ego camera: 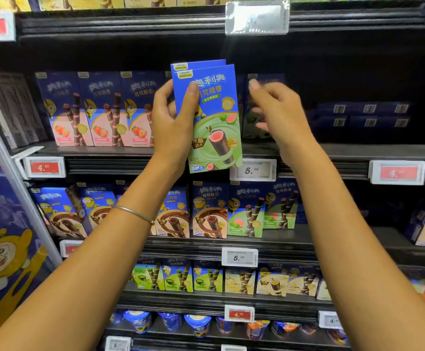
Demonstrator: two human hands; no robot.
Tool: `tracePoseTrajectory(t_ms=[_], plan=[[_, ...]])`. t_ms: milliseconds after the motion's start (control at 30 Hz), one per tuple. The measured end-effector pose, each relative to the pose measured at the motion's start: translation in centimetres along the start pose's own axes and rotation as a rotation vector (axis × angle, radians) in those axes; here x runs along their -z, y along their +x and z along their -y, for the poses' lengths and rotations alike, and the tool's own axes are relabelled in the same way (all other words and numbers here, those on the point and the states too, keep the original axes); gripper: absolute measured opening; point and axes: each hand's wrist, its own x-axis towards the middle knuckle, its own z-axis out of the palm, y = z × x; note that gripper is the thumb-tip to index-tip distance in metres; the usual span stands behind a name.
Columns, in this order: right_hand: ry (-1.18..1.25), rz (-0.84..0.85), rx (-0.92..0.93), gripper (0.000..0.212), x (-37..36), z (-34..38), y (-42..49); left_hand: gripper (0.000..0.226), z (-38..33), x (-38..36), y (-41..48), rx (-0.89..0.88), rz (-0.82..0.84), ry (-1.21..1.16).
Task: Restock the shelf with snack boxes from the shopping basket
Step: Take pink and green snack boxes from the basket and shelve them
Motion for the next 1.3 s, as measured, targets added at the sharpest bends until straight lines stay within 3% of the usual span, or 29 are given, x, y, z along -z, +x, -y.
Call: tracePoseTrajectory(t_ms=[100, 233, 367, 500, 667, 833, 1033, 1200, 1300], plan=[[-0.028, 0.129, 0.017, 0.039, -0.9, 0.9, -3.0, 0.045, -0.3, -0.8, -0.3, 0.003, 0.003, -0.019], [-0.066, 0.059, 0.078, 0.028, -0.6, 1.8, -3.7, 0.042, -0.3, -1.5, -0.6, 0.042, 0.031, -0.045], [0.052, 0.095, -0.011, 0.021, 1.4, 2.1, -3.3, 0.034, -0.1, -1.6, 0.1, 0.036, 0.015, -0.034], [0.114, 0.012, -0.079, 0.024, 3.9, 2.1, -2.3, 0.031, 0.1, -1.3, 1.2, -0.047, -0.024, 0.072], [0.057, -0.123, -0.119, 0.023, 6.9, 0.8, -0.4, 0.024, 0.6, -0.7, 2.0, -0.011, -0.055, 0.054], [-0.002, -0.247, -0.161, 0.007, 8.3, -1.3, 2.3, 0.028, 0.7, -0.6, 2.2, 0.014, -0.094, 0.039], [-0.062, -0.336, -0.223, 0.028, 9.1, -4.4, 5.2, 0.032, 0.9, -0.6, 2.1, 0.047, -0.071, -0.002], [-0.209, -0.405, -0.259, 0.034, 9.7, -6.5, 6.9, 0.022, 1.1, -0.5, 2.1, 0.053, -0.051, -0.023], [-0.267, -0.439, -0.265, 0.038, 10.0, -7.0, 7.5, 0.029, 1.2, -0.6, 1.9, 0.059, -0.058, -0.016]])
